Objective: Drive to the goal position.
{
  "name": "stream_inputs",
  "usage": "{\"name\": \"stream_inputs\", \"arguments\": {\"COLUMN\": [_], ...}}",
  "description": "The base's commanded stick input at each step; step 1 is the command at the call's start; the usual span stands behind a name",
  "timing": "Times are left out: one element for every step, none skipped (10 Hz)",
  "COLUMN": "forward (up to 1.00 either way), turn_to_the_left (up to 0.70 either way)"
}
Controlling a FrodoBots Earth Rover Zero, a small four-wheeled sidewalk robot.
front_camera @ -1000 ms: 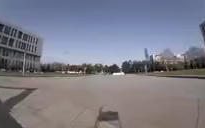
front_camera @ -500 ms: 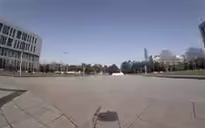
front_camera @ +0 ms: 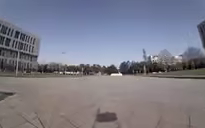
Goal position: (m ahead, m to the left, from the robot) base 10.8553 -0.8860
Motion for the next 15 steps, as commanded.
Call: {"name": "stream_inputs", "arguments": {"forward": [0.00, 0.00, 0.00, 0.00, 0.00, 0.00, 0.00, 0.00, 0.43, 1.00, 1.00, 1.00, 1.00, 1.00, 1.00], "turn_to_the_left": [0.00, 0.00, 0.00, 0.00, 0.00, 0.00, 0.00, 0.00, 0.01, 0.03, 0.03, 0.03, 0.03, 0.03, 0.03]}}
